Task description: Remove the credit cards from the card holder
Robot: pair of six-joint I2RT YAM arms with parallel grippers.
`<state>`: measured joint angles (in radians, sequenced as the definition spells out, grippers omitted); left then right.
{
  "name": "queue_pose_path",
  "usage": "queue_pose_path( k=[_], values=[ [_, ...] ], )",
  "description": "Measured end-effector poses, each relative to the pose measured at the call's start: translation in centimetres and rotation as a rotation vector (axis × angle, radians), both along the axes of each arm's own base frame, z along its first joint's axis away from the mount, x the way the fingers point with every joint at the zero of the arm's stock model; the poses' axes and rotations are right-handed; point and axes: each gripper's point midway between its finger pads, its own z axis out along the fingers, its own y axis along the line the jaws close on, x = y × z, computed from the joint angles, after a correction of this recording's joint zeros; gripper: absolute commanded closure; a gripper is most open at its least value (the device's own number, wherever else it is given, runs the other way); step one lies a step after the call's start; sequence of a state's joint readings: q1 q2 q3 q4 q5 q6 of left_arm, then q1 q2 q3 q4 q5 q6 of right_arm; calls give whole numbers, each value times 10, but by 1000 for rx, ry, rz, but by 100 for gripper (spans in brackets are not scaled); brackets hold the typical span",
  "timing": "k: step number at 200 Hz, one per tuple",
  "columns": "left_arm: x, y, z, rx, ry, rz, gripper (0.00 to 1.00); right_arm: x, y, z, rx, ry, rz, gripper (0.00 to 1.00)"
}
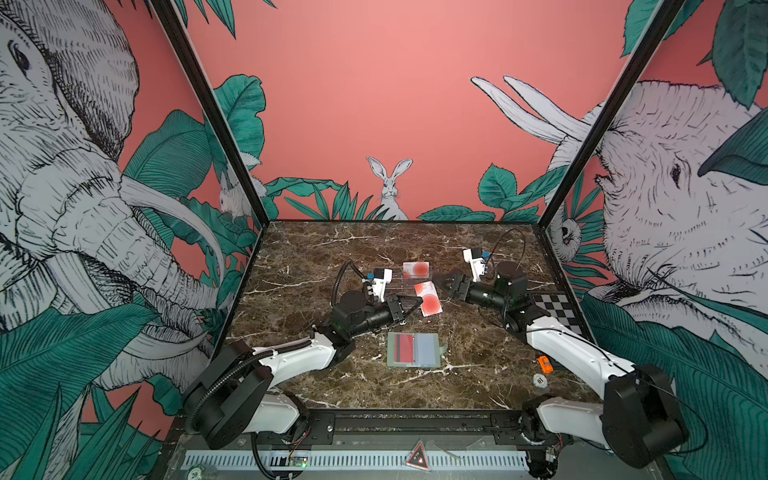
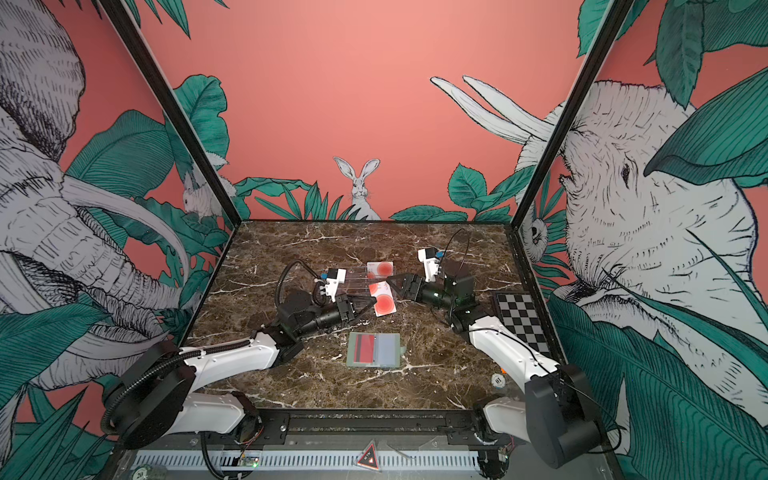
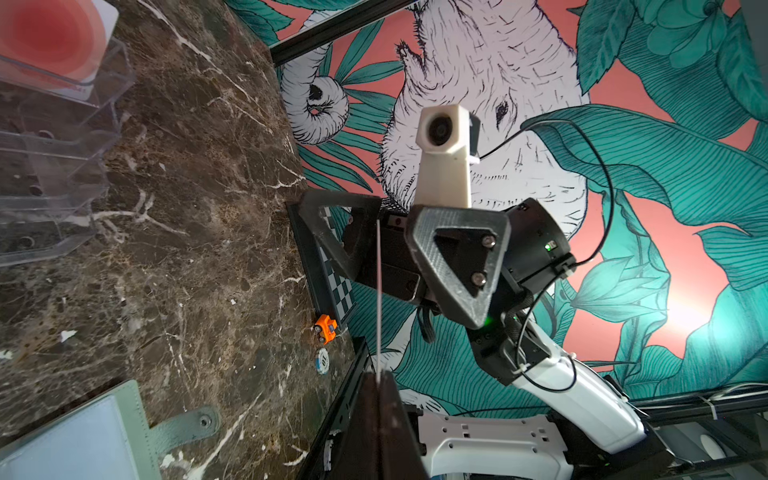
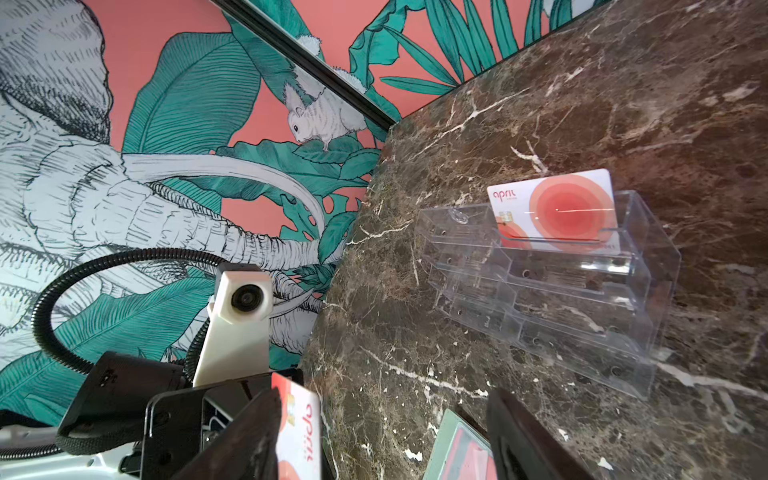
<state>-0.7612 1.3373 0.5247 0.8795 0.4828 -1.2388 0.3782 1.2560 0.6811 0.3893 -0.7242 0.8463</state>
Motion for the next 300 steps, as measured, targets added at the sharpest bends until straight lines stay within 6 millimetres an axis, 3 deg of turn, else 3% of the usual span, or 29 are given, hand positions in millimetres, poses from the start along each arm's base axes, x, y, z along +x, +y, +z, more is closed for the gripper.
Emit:
queue_pose_path(
  k=[41,94,140,192,222,247,264,300],
  values=[
    [2,-2,1,-14,-4,1,100,-1,6,0,59,10,30,41],
    [8,-7,-8,-26,18,5,100,-5,7,5,92,0,48,48],
    [14,-11,2,-51,0,8,100,-12,6,-5,99,28,54,54],
    [15,-11,0,-41,-2,12,100,-14,7,0,118,22,65,61],
    [16,-11,-2,-33,-8,16,100,-16,8,4,139,8,81,79],
    [18,-14,-6,-25,-4,18,87,-18,9,6,152,8,93,100],
    [21,-15,-13,-12,10,25,78,-19,10,10,163,-2,100,100],
    [23,-14,-15,1,-3,35,35,-19,10,6,157,12,101,100]
  ],
)
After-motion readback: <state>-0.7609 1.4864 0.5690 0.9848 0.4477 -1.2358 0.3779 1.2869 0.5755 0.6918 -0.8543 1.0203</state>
